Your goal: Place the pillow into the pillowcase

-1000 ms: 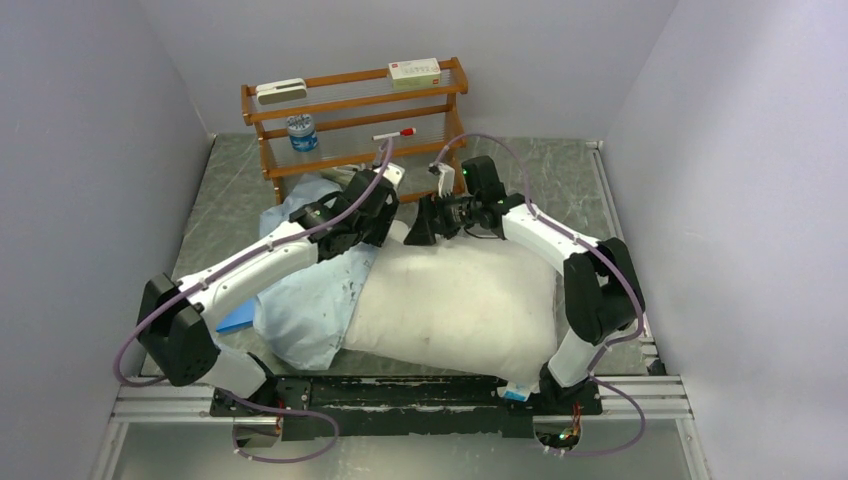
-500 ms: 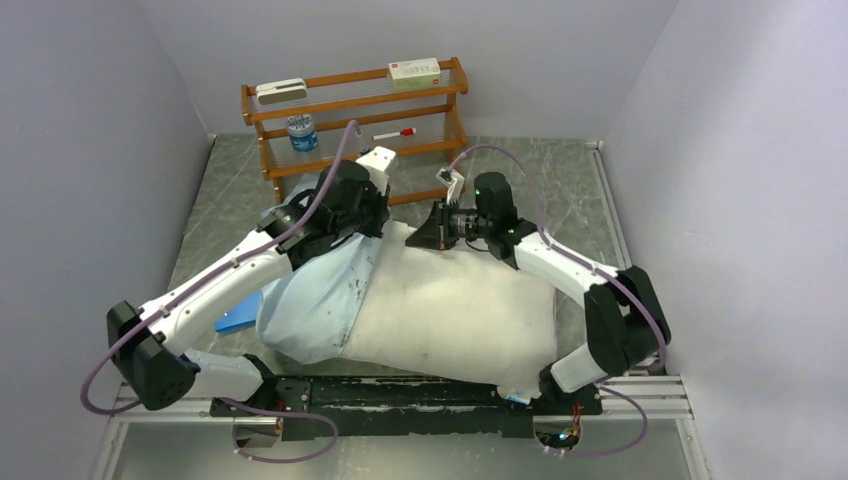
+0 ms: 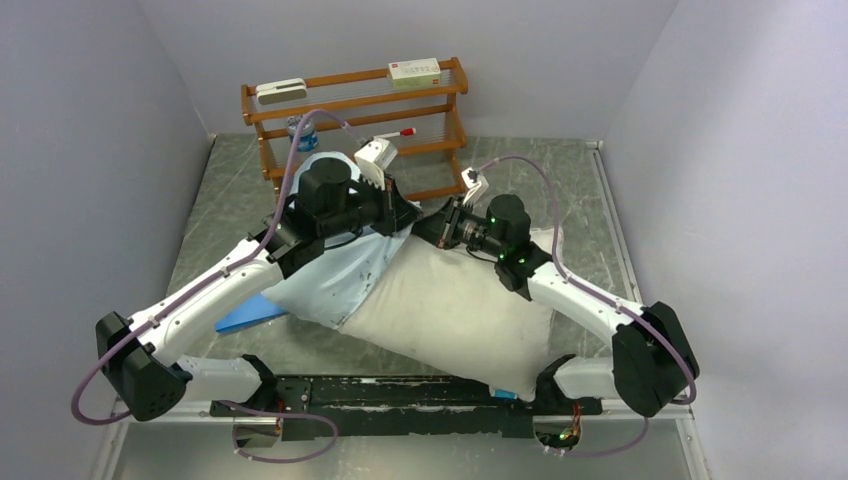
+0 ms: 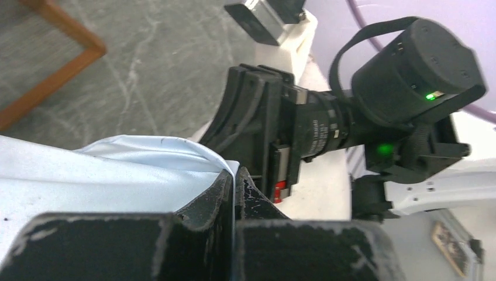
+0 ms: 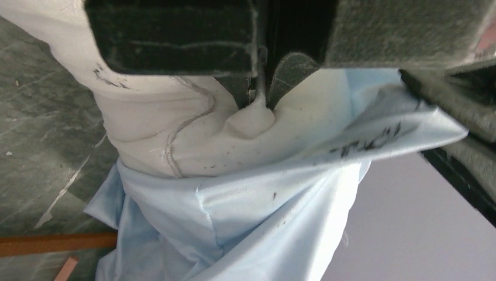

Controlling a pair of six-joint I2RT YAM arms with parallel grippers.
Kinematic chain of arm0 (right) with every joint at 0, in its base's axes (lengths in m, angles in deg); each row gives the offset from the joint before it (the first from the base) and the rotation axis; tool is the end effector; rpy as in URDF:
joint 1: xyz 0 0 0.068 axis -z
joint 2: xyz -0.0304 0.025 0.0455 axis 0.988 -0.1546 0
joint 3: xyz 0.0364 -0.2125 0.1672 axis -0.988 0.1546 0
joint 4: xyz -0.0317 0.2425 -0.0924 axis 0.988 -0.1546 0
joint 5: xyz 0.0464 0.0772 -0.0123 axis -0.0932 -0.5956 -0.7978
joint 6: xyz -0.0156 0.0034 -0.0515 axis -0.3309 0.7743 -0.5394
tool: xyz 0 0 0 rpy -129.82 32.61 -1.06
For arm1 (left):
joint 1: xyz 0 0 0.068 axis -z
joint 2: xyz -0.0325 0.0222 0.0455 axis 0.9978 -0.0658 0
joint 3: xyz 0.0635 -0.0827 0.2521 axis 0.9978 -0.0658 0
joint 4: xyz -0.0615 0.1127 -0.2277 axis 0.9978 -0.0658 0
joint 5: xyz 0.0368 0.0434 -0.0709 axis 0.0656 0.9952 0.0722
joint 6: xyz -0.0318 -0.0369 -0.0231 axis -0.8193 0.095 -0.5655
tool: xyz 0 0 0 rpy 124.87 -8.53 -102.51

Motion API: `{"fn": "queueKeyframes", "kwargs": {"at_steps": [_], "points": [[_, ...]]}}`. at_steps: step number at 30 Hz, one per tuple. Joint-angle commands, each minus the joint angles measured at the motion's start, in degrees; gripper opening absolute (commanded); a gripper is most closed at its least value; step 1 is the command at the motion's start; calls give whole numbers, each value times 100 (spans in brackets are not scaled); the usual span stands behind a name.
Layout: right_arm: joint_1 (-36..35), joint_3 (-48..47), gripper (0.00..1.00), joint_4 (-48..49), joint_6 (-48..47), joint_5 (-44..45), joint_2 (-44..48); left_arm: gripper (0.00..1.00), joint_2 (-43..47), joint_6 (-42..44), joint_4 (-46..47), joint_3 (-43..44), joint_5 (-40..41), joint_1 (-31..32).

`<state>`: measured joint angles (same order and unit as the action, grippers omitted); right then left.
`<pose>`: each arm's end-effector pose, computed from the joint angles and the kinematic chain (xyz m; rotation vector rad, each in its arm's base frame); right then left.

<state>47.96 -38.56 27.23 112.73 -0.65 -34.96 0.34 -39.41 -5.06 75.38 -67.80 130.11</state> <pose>0.2367 0.1740 0.2786 -0.2240 1.8611 1.3691 0.2056 -0.2083 0.3855 0.4949 1.8932 -1.0075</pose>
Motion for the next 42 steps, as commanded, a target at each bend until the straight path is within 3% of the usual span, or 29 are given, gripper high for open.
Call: {"fn": "queueKeyframes", "kwargs": {"at_steps": [1,7,11,17,22,24,28,33,36,39,42], "points": [[-232,-37,0,566,463,925,192,5,284,-768,1826,-153,-1396,234],[-270,22,0,367,466,1516,492,5,366,-792,1692,-434,-1266,598],[-309,-386,0,-427,277,1392,214,5,363,-560,1274,-402,-1019,827],[-337,358,0,-177,511,2498,787,5,355,-464,951,-708,-733,970],[-336,668,0,192,802,2933,873,5,287,-831,1581,-1131,-927,990],[-333,684,0,370,836,2896,770,9,120,-669,1435,-1026,-979,1013],[-330,464,1,119,498,2503,646,25,0,226,-134,-127,-160,1017],[-336,418,20,-421,-35,2611,1048,35,237,748,-1002,459,1182,1011],[-331,128,37,-999,-413,2649,1167,43,472,689,-1057,393,1777,993],[-336,-135,52,-1502,-727,2677,1255,50,524,546,-1271,366,2018,850],[-342,-357,59,-1890,-1010,2651,1335,56,421,523,-1695,457,1992,519]]}}
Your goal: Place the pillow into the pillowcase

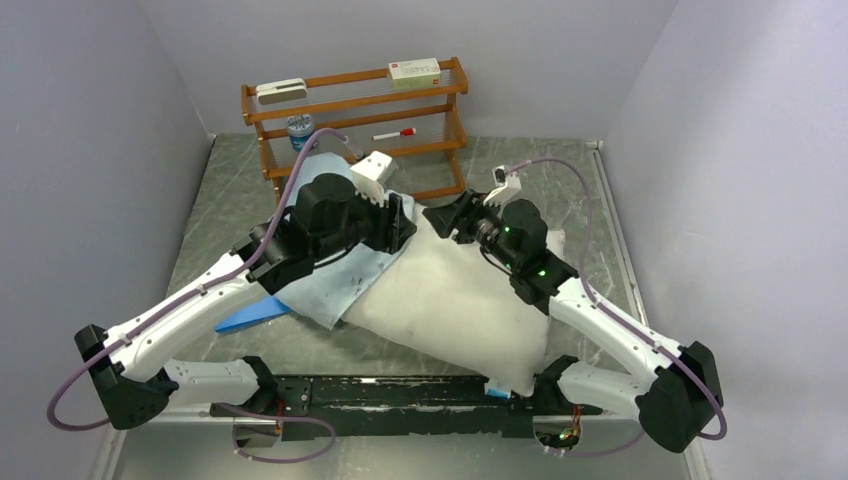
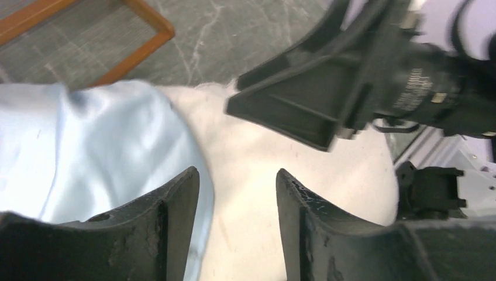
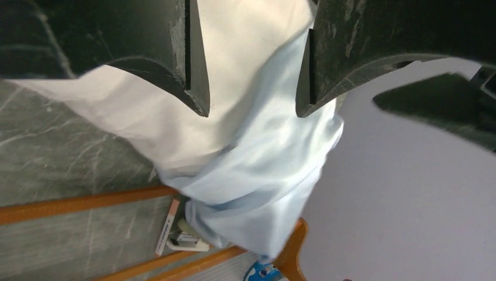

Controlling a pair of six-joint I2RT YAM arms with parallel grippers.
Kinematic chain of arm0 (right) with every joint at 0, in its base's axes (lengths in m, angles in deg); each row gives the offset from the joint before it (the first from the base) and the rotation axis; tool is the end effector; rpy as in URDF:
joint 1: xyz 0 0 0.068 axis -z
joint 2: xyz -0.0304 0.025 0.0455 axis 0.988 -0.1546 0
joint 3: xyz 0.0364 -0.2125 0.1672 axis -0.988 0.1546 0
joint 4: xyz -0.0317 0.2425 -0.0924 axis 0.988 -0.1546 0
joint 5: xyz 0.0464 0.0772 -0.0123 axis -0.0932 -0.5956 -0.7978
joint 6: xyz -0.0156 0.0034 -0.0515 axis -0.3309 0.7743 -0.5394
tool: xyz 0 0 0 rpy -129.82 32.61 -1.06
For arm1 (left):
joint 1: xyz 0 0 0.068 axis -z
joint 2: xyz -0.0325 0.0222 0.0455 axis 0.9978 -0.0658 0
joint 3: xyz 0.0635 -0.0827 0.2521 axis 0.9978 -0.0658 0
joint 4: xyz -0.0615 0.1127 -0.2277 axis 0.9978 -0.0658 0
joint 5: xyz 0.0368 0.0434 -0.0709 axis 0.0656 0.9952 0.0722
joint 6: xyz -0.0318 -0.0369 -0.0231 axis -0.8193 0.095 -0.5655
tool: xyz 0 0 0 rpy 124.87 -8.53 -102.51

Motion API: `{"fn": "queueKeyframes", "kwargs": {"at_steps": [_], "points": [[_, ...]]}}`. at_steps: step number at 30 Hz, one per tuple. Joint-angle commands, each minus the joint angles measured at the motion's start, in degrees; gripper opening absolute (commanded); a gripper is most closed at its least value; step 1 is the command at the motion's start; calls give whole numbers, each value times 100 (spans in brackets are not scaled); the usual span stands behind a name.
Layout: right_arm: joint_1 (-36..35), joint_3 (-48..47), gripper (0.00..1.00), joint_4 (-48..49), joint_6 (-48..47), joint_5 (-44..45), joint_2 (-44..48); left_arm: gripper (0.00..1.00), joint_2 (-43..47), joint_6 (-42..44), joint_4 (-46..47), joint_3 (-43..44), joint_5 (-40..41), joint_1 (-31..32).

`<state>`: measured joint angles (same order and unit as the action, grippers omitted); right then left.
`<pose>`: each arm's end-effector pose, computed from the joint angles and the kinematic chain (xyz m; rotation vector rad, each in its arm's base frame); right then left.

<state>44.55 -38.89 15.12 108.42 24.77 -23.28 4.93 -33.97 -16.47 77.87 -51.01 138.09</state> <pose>0.2067 0.1547 0.3099 0.0224 1.7880 1.0081 0.1646 -0.2052 0.4003 0.5155 1.9159 -0.7449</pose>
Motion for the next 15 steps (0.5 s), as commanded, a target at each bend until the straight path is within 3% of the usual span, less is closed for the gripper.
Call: {"fn": "queueKeyframes", "kwargs": {"at_steps": [1,7,15], "points": [[-1,-401,60,-818,-681,82,205,59,-40,-12,-642,212,297,-403],[-360,-812,68,-1037,-1608,-532,283,67,224,-181,-919,119,-135,-1603],[-2362,-1431,84,-1679,-4325,493,-566,66,668,-822,-799,-608,-1001,-3776]]}}
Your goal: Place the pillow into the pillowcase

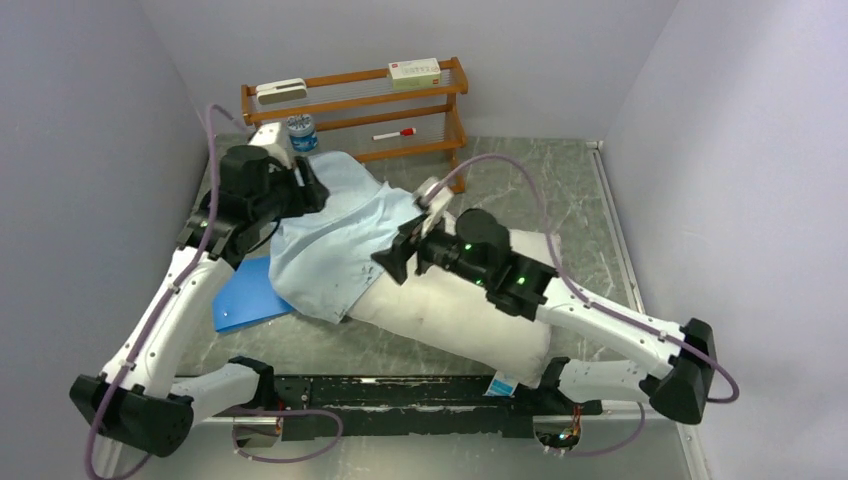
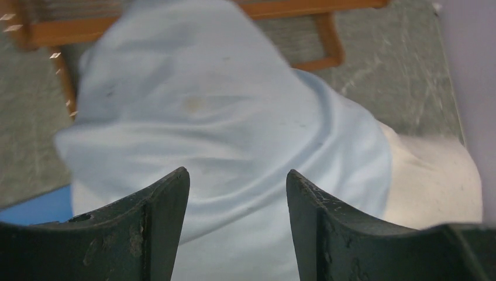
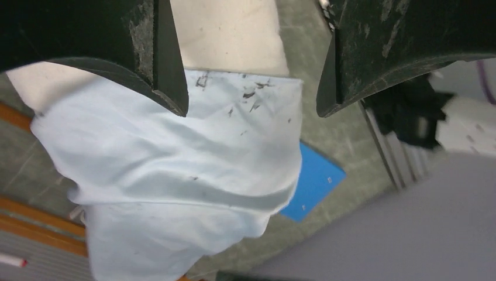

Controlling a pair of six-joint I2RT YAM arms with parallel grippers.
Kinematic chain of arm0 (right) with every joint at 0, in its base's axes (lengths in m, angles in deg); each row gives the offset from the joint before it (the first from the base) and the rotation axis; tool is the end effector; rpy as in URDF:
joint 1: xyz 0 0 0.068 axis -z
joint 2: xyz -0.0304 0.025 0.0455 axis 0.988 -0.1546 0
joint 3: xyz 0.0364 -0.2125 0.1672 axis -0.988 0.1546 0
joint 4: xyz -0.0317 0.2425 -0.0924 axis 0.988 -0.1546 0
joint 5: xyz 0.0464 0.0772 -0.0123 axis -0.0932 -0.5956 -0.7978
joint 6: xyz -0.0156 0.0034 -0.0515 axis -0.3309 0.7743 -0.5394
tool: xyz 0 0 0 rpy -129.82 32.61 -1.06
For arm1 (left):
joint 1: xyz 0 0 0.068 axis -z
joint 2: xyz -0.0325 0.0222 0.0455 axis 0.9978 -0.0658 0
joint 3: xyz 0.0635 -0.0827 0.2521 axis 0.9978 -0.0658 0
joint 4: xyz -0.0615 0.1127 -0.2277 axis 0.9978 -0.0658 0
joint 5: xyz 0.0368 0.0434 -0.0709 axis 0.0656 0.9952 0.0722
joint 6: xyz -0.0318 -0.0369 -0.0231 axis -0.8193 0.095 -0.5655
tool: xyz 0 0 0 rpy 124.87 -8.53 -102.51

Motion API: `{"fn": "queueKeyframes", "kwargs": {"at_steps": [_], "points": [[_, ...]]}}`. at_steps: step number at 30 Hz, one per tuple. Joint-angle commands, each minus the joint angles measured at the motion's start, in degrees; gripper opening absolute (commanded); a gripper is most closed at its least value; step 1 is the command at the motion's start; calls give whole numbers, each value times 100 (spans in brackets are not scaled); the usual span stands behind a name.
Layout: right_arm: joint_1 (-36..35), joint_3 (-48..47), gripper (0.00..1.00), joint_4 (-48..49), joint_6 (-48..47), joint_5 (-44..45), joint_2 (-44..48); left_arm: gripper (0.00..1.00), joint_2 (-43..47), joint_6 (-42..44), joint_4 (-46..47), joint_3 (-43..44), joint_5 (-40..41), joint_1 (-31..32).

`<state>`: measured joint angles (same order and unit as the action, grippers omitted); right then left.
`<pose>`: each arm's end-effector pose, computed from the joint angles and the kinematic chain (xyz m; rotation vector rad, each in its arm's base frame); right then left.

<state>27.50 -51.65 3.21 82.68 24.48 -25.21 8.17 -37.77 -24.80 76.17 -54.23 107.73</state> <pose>0.1569 0.2151 0.3594 -0.6336 1.6690 0.8965 0.2256 -0.0881 0.3887 -0.0298 2.0609 -0.4577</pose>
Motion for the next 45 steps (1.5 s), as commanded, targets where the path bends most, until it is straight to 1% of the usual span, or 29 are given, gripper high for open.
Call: {"fn": "queueKeyframes", "kwargs": {"at_steps": [1,3,5,9,14,16,17,18,19,20,21,23,25,28,30,31,34,36,38,41,43,45], "points": [[-930,-131,85,-549,-2162,739,-458,65,460,-510,131,-613,-783,-996],[-1481,67,88,-552,-3185,1290,-596,65,670,-591,185,-881,-715,-1380],[-1880,404,92,-420,-3905,1689,-757,66,787,-555,135,-1020,-618,-1647],[-2217,690,99,-325,-4544,2483,-1328,65,886,-589,23,-1114,-450,-1684],[-2469,908,100,399,-5286,3541,-2253,61,976,-518,58,-1198,-784,-1683],[-2484,856,90,829,-5552,4050,-2697,59,1023,-372,-30,-1139,-783,-1676],[-2482,784,77,959,-5624,4116,-2853,58,1079,-295,-55,-1111,-706,-1675],[-2468,618,51,941,-5580,4055,-2929,58,1150,-169,-44,-1092,-674,-1675],[-2464,423,24,901,-5421,3990,-2925,57,1223,18,-21,-1062,-698,-1671],[-2458,224,5,882,-5234,3936,-2858,57,1277,189,-85,-971,-674,-1651],[-2457,-8,0,781,-4949,3829,-2728,56,1300,291,-196,-860,-618,-1618],[-2418,-546,0,348,-4132,3529,-2521,54,1373,390,-269,-702,-721,-1536],[-2346,-972,0,-81,-3563,3194,-2311,54,1459,404,-241,-635,-827,-1509],[-2263,-1189,0,-53,-3068,2878,-1833,53,1493,543,-303,-194,-965,-1504],[-2055,-1420,0,-108,-2603,2492,-1518,53,1372,711,-679,522,-1055,-1419],[-1898,-1559,0,-191,-2355,2240,-1395,54,1300,779,-889,959,-973,-1259],[-1217,-2073,0,-719,-1458,1346,-1179,55,1246,985,-1157,1907,-471,-775],[-884,-2168,0,-899,-836,982,-1045,55,1177,1120,-1300,2357,-147,-671],[-624,-2173,0,-1044,-270,709,-883,56,1179,1245,-1307,2427,-133,-639],[-261,-2163,0,-1243,616,296,-632,58,1281,1514,-1140,2039,-261,-631],[13,-2095,0,-1264,922,23,-452,51,1371,1634,-918,1652,-777,-621],[254,-2072,0,-1379,1153,-40,-322,48,1456,1585,-711,1328,-1301,-620]]}}
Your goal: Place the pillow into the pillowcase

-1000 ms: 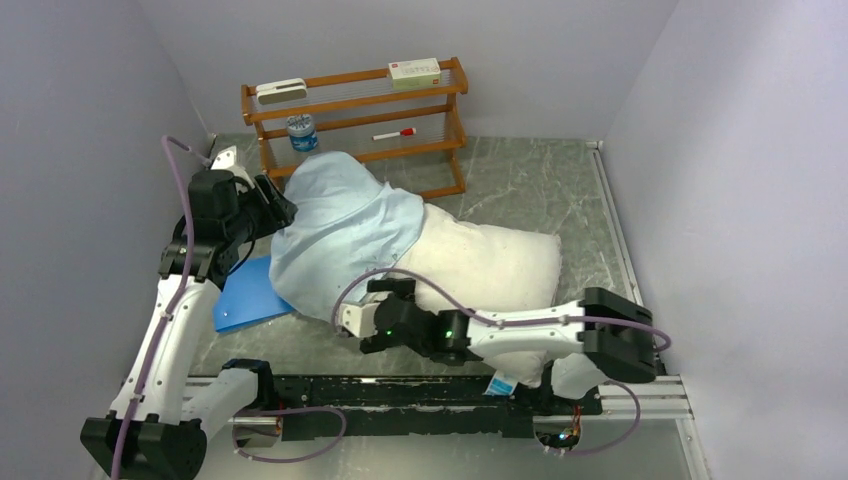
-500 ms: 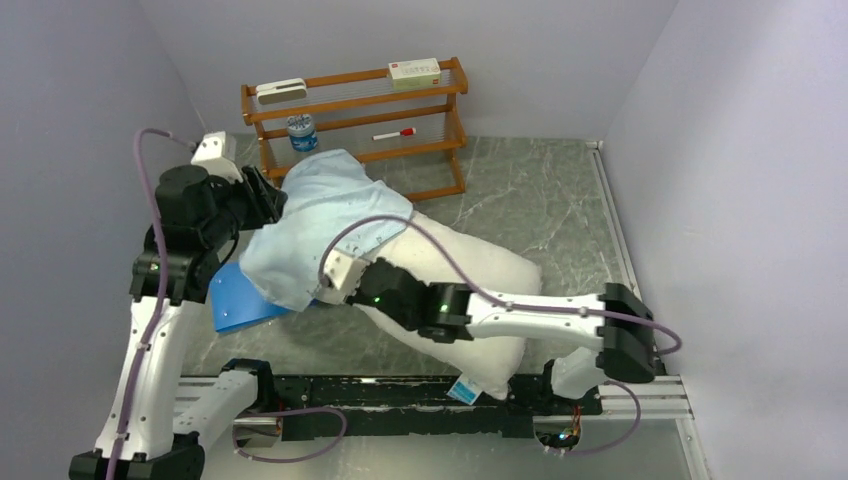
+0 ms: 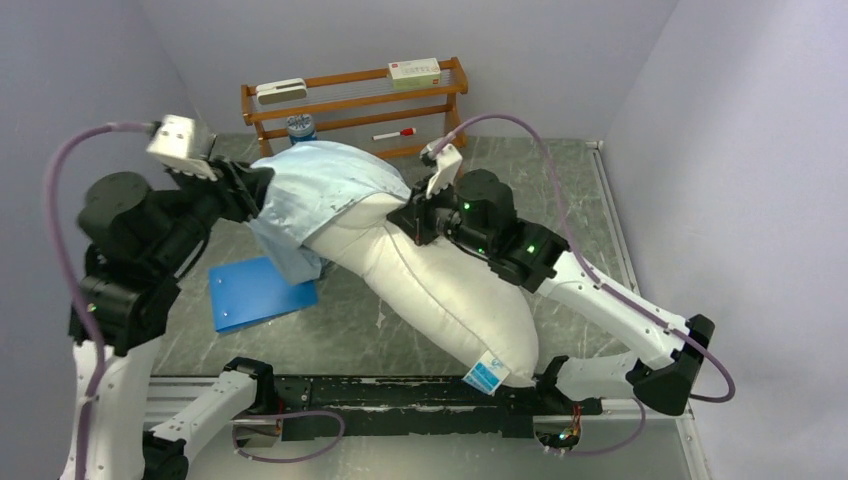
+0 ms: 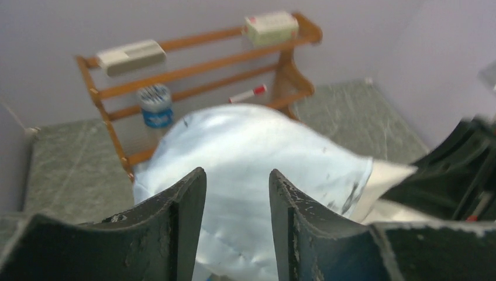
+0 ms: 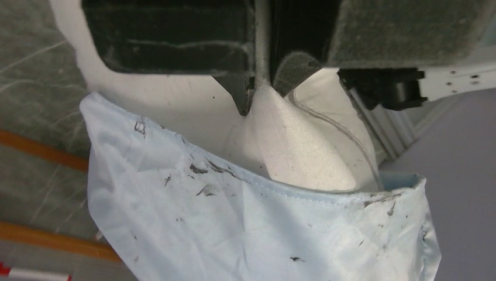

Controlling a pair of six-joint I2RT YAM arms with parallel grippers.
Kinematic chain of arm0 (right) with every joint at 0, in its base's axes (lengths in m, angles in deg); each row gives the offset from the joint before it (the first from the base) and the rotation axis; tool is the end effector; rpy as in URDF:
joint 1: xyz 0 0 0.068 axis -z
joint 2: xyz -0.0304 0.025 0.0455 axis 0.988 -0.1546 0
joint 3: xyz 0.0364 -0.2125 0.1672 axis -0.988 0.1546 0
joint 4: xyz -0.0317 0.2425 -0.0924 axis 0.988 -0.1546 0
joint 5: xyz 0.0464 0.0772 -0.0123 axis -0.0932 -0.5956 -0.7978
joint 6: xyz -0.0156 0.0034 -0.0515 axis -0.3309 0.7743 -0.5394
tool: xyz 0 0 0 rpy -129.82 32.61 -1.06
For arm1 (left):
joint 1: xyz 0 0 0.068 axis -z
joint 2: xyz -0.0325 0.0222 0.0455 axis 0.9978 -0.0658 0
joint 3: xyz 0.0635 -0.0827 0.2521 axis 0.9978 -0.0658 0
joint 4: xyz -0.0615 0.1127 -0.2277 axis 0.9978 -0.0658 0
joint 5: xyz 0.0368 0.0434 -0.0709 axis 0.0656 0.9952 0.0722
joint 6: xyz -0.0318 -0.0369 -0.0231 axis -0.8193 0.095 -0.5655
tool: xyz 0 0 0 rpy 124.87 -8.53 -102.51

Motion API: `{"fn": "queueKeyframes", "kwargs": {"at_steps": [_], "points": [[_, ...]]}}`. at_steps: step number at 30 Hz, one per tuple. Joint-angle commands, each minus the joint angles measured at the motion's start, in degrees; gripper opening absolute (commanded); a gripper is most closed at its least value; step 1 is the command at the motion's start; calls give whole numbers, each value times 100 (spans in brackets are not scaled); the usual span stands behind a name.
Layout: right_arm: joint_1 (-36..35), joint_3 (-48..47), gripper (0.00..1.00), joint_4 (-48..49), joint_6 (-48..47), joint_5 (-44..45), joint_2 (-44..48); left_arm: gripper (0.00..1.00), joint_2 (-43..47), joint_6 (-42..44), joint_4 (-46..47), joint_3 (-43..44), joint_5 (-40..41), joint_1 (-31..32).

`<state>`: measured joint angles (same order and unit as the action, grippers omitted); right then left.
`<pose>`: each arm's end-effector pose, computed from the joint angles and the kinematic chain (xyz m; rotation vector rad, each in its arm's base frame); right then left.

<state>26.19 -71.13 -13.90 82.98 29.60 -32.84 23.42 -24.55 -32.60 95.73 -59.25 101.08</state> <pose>0.1667 0.2340 0.4136 -0.6129 1.7635 0.8049 0.0994 -0.0289 0.5206 0.1303 1.5661 -0.3816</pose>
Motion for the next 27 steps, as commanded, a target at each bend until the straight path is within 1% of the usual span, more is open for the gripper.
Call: {"fn": "queueKeyframes", "kwargs": {"at_steps": [1,4,6,7,8,9,11,13,16,19,21,23,27], "points": [[495,-139,0,250,1201,-554,484,48,-49,236,130,-772,-992,44],[879,-83,0,147,1533,-647,617,43,82,197,388,-1211,-1675,44],[1122,-11,0,234,1758,-756,749,43,106,167,577,-1412,-2092,53],[1213,-22,0,259,1801,-804,795,44,96,109,617,-1442,-2193,53],[1273,-73,0,230,1800,-833,805,47,71,74,623,-1433,-2268,53],[1324,-155,0,164,1765,-853,790,52,58,57,621,-1394,-2315,51],[1404,-282,0,39,1674,-861,714,59,62,-13,640,-1313,-2281,53],[1457,-277,0,52,1641,-897,688,64,68,-179,717,-1299,-2203,53],[1486,-127,0,261,1722,-930,733,67,22,-603,825,-1361,-2165,52],[1485,-30,0,465,1759,-968,745,68,13,-1287,1055,-1717,-2281,52],[1487,0,0,527,1753,-935,737,68,-86,-1539,777,-1753,-1990,51],[1488,39,0,594,1759,-921,728,68,-141,-1717,489,-1750,-1504,53],[1484,192,0,781,1828,-1001,735,72,109,-2026,725,-2021,-1026,51]]}}
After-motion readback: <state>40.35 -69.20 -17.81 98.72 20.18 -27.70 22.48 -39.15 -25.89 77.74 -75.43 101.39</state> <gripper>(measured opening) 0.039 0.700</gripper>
